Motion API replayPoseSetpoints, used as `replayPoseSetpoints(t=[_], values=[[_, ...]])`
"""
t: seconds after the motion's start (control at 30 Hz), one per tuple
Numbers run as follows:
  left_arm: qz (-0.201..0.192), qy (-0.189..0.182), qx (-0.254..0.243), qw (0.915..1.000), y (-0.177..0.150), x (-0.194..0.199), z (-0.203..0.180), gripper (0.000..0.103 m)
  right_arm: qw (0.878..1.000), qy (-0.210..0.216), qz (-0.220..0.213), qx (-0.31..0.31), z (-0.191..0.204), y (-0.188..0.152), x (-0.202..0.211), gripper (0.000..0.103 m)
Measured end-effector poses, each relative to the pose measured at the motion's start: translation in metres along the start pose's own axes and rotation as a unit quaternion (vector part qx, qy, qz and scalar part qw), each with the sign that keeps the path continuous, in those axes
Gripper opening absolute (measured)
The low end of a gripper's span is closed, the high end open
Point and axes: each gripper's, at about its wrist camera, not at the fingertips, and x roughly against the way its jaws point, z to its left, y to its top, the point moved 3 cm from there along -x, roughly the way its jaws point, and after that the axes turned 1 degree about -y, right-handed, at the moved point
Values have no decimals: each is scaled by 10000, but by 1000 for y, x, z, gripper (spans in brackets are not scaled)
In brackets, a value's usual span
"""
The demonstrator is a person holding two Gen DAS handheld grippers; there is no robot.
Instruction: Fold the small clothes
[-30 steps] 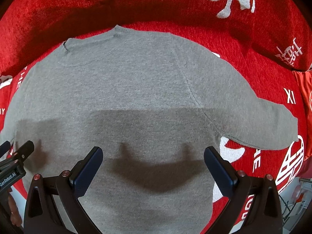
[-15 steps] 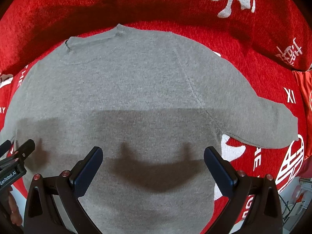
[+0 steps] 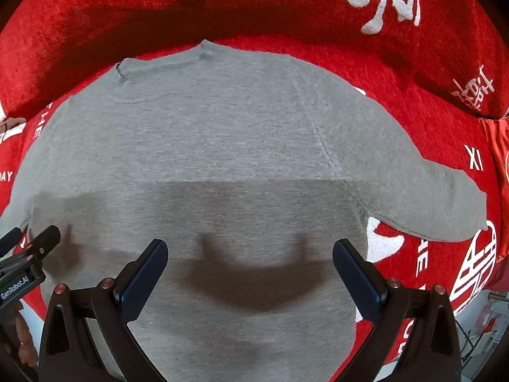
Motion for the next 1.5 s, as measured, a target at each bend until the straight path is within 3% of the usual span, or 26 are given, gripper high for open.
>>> replayPoseSetpoints(t=[0.43, 0.63, 0.77, 1.0, 1.1, 1.17, 1.3, 1.5], values=[[-7, 170, 386, 9991, -14, 2, 44, 103, 9992, 125, 35, 383, 55, -15, 2, 103], [-49, 122, 908, 9958, -28, 1, 96, 103, 9973, 276, 63, 674, 102, -26, 4, 103], [-193, -57, 1492, 9886, -41, 0, 150, 103, 9948, 423, 66, 928, 138, -36, 6, 103], [-555, 106, 2713, 9608, -74, -12, 273, 103, 9892, 667, 166, 1296, 196, -48, 1, 103], [-577, -367, 3255, 9431, -87, -29, 311, 103, 9877, 712, 203, 1376, 207, -46, -2, 103], [-568, -940, 3531, 9291, -89, -39, 324, 103, 9873, 714, 215, 1405, 213, -45, -4, 103], [-803, -1433, 3530, 9211, -67, -42, 332, 103, 9869, 727, 243, 1422, 227, -41, -6, 103], [-1014, -1698, 3843, 9018, -50, -42, 338, 99, 9873, 755, 226, 1380, 235, -40, -3, 103]])
